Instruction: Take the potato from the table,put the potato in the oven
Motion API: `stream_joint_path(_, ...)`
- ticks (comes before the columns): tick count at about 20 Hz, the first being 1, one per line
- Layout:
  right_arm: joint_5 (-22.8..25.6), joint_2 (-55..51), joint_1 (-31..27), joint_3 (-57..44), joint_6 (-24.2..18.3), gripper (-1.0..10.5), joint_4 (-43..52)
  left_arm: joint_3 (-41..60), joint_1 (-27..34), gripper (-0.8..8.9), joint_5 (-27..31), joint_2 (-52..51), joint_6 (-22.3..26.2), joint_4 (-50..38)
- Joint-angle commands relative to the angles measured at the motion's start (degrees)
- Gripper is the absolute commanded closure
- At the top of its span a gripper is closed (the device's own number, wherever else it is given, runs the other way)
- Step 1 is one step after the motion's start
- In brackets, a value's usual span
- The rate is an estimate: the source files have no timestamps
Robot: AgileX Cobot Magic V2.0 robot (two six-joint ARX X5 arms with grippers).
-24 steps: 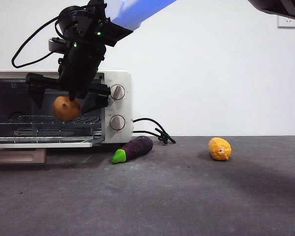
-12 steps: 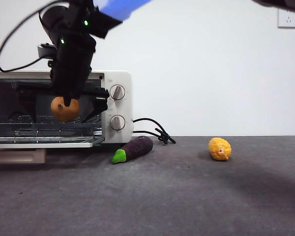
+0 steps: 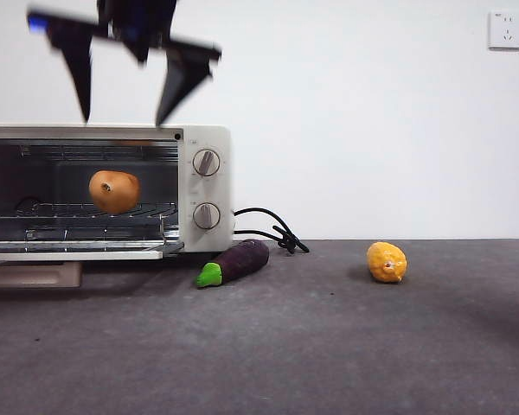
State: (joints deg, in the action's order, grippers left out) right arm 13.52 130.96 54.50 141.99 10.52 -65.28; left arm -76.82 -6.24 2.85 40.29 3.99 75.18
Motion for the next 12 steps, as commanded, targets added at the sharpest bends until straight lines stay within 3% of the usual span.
stream_joint_path(1,0.0,-3.4,1.4,-0.1,-3.0,9.2,-3.1,0.2,-0.2,8.19,0.2,2.6,3.5,-2.8)
stream_joint_path(3,1.5,-6.6,2.8,-0.1,-4.3,9.2,-7.5,0.2,-0.2,8.19,0.2,5.8,4.1,-5.8)
stream_joint_path(6,7.8,-10.8,4.5,-0.2,-5.2,9.2,-13.7,0.2,0.9,8.2,-0.2,10.8,3.9,-10.7)
stream_joint_path(9,4.8,-15.8,5.6,-0.2,-6.3,9.2,-13.7,0.2,4.0,8.2,-4.5,16.0,4.1,-14.6)
stream_joint_path(12,0.7,-20.5,6.3,-0.2,-8.7,9.2,-13.8,0.2,11.7,8.21,-11.7,21.9,4.4,-16.7)
